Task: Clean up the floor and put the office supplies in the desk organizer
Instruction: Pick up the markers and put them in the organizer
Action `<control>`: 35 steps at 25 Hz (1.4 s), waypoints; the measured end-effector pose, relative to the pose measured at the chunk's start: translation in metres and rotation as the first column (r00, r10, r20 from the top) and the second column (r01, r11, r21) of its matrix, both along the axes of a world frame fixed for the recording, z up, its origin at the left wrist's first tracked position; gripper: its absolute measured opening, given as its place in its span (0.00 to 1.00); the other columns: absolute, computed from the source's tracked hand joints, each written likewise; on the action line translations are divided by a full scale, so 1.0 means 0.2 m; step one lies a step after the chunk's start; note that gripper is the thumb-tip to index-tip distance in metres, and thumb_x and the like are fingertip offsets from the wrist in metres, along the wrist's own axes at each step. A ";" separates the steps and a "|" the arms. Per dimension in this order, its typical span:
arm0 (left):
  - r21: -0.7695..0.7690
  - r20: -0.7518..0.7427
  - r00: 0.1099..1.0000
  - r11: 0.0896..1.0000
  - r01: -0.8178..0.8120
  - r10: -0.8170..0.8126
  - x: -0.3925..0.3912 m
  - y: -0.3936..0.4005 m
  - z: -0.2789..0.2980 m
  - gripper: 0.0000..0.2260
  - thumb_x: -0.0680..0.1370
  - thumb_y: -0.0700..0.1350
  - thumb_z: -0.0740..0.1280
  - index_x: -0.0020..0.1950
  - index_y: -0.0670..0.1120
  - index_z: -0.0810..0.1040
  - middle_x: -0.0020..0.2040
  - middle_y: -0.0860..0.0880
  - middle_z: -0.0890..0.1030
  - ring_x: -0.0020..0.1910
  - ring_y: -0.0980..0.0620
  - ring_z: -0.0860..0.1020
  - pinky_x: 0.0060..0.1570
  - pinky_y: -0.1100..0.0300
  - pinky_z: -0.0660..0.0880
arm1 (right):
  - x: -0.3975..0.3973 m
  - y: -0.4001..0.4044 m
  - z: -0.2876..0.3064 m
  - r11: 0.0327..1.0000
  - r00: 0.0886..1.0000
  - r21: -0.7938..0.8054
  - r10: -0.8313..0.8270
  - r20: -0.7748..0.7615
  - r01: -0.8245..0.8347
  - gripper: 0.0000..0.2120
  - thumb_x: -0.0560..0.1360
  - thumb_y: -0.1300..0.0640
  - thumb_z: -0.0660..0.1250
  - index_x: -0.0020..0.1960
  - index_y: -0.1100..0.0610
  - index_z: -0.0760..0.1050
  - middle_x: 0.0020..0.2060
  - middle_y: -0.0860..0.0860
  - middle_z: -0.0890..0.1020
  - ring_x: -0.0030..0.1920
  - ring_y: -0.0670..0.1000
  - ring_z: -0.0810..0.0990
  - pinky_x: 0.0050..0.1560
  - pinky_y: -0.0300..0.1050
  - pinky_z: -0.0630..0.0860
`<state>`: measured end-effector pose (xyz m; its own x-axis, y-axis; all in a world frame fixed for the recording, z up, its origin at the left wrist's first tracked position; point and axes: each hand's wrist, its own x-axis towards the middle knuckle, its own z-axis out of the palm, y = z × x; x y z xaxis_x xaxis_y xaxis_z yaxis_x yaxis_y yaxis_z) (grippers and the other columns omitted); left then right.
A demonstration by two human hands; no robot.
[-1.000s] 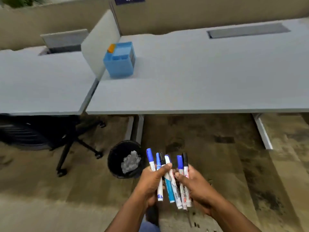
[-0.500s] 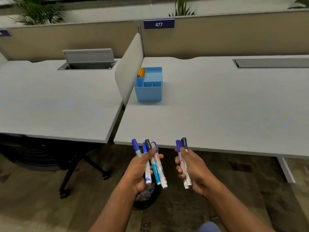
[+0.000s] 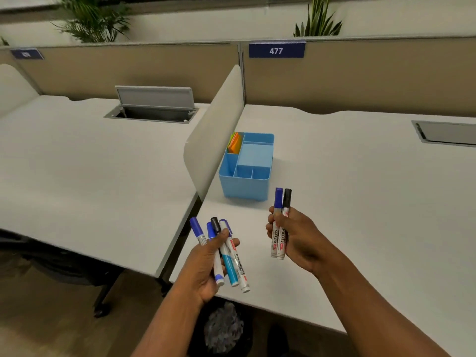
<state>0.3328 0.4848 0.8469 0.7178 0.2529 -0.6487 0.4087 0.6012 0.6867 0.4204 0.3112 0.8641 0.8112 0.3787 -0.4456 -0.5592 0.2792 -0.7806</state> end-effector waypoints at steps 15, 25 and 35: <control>0.094 0.040 0.993 0.989 -0.113 0.109 0.36 0.09 0.09 0.21 0.67 0.51 0.73 0.57 0.46 0.77 0.44 0.41 0.86 0.35 0.51 0.84 0.31 0.58 0.78 | 1.32 0.43 0.16 0.940 0.878 -0.261 -0.074 0.473 0.220 0.16 0.80 0.54 0.60 0.67 0.53 0.63 0.45 0.50 0.76 0.43 0.46 0.76 0.45 0.41 0.76; 0.105 0.022 0.995 0.989 -0.100 0.098 0.40 0.11 0.07 0.19 0.64 0.52 0.74 0.53 0.51 0.77 0.45 0.41 0.85 0.39 0.48 0.85 0.33 0.57 0.80 | 1.67 0.54 -0.06 0.290 0.576 -0.948 0.755 0.312 0.134 0.19 0.79 0.54 0.62 0.65 0.63 0.64 0.61 0.62 0.73 0.56 0.61 0.73 0.51 0.51 0.69; 0.117 0.057 0.995 0.989 -0.088 0.082 0.50 0.10 0.09 0.21 0.66 0.52 0.73 0.56 0.48 0.77 0.45 0.42 0.86 0.39 0.49 0.85 0.32 0.58 0.80 | 1.48 0.41 0.03 0.314 0.559 -0.889 0.694 0.454 0.332 0.19 0.76 0.49 0.68 0.62 0.56 0.71 0.60 0.56 0.77 0.59 0.56 0.74 0.53 0.48 0.73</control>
